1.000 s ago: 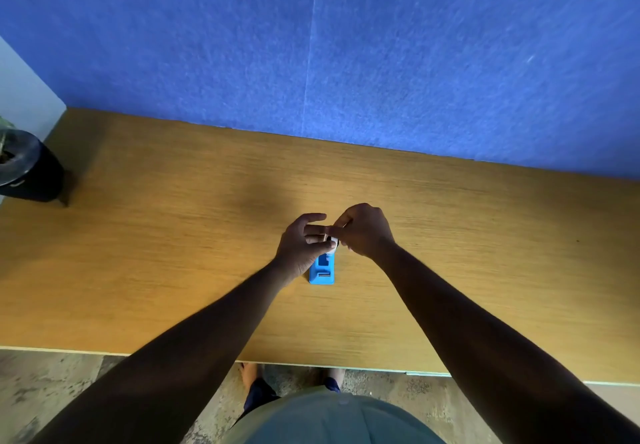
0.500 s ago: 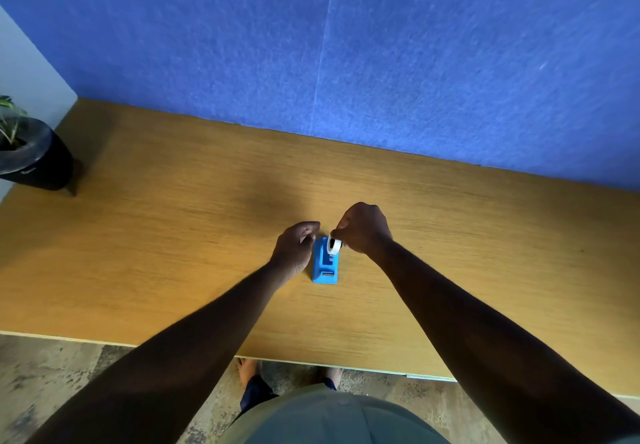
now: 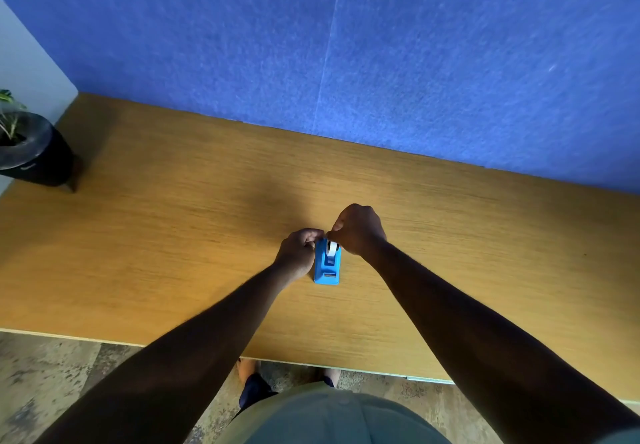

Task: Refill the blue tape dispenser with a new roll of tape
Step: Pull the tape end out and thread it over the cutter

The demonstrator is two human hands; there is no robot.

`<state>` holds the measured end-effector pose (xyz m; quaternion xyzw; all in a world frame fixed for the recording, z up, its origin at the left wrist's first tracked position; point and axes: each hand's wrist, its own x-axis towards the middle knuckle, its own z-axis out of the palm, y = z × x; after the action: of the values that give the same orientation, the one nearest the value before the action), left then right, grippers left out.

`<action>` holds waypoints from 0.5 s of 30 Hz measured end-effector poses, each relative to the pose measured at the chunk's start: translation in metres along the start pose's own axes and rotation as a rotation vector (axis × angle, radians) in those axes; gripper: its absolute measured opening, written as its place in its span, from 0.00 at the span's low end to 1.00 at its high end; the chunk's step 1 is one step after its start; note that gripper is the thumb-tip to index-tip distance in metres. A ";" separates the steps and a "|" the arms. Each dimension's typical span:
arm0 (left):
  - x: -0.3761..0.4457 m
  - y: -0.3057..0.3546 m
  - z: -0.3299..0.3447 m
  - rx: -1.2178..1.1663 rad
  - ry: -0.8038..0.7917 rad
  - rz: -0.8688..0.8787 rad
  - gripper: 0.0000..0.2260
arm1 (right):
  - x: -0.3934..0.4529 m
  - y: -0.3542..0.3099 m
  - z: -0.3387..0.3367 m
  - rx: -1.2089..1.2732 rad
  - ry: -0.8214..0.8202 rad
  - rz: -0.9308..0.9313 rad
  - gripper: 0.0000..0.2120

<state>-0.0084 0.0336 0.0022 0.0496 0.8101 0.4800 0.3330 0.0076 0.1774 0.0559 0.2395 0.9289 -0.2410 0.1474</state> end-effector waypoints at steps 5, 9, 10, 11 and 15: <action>0.001 0.000 0.000 -0.001 0.001 -0.006 0.17 | 0.001 -0.001 0.003 -0.030 0.013 -0.020 0.12; 0.001 0.000 0.000 -0.001 0.008 -0.004 0.17 | 0.003 0.001 0.008 -0.042 0.016 -0.003 0.12; 0.001 0.000 0.000 -0.001 0.011 -0.004 0.16 | 0.004 0.002 0.010 -0.048 0.017 -0.001 0.12; 0.001 -0.001 0.000 0.002 0.014 -0.004 0.16 | 0.005 0.003 0.011 -0.051 0.018 0.000 0.12; 0.001 -0.002 0.000 0.019 0.008 -0.002 0.16 | 0.006 0.003 0.012 -0.050 0.017 0.003 0.11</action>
<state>-0.0090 0.0326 -0.0002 0.0502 0.8159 0.4722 0.3298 0.0062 0.1759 0.0421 0.2390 0.9355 -0.2157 0.1458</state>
